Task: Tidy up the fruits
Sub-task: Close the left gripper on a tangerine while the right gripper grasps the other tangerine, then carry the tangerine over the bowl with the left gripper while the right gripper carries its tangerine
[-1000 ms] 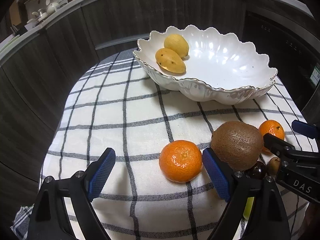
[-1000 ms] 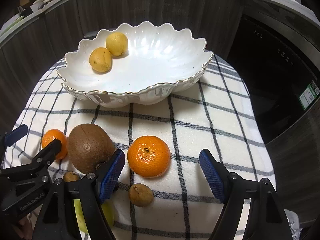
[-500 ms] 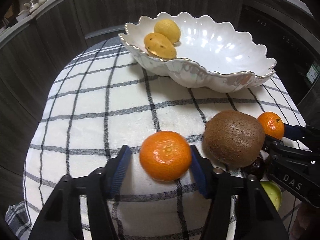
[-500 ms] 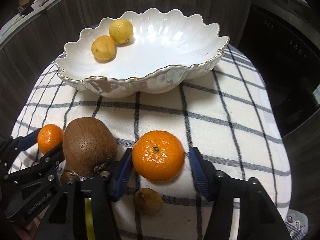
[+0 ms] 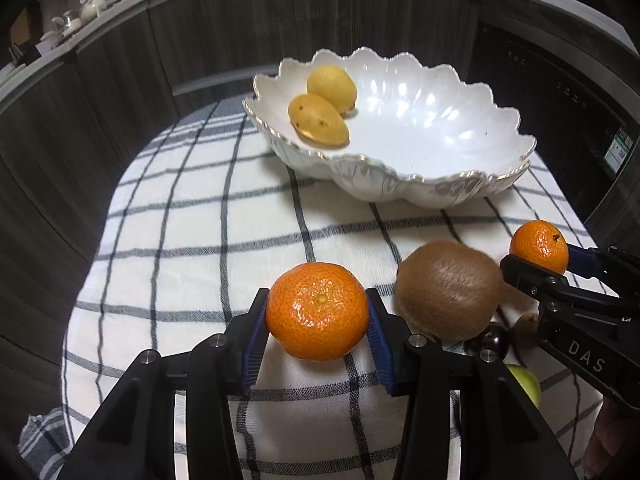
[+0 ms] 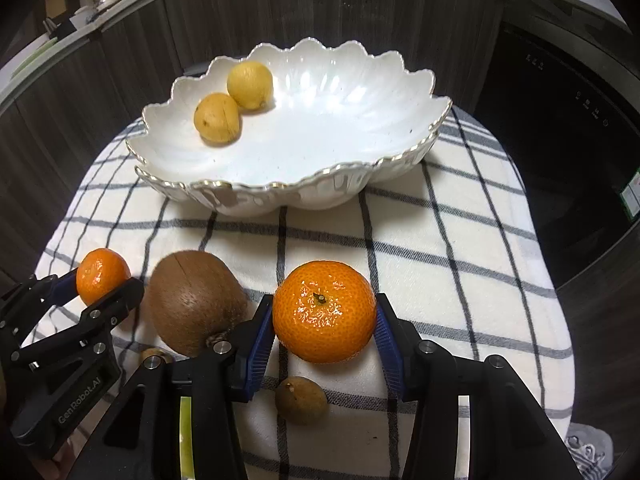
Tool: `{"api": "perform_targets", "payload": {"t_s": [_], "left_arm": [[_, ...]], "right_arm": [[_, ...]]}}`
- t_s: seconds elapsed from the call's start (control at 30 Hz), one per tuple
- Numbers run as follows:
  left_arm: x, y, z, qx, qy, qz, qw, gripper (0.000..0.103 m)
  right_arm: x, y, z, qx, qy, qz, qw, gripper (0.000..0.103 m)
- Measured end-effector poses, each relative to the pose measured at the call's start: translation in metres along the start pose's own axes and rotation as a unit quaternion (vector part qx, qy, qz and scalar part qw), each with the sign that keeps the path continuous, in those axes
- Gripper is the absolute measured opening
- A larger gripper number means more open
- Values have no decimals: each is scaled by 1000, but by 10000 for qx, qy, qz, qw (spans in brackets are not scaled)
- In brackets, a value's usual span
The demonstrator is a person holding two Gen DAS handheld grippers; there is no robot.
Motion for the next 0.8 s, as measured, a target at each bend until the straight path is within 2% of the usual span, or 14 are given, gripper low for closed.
{"api": "perform_targets", "payload": {"t_s": [0.37, 0.8], "left_arm": [[20, 29, 5, -46, -1, 353, 9994, 45], [68, 50, 21, -154, -96, 759, 9970, 45]], "right_arm": [[17, 30, 5, -84, -15, 311, 9995, 48], [57, 67, 18, -199, -52, 831, 9963, 48]]}}
Point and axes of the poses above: each gripper's, at about its wrist camera, not at the fingertips, and y roughly against the way its jaws point, z to its right, x to its top, the point moved 4 cm from there along -y, roughly the way its jaws point, and after that the axes turned 11 degrees about y, right-handed, at the moved point
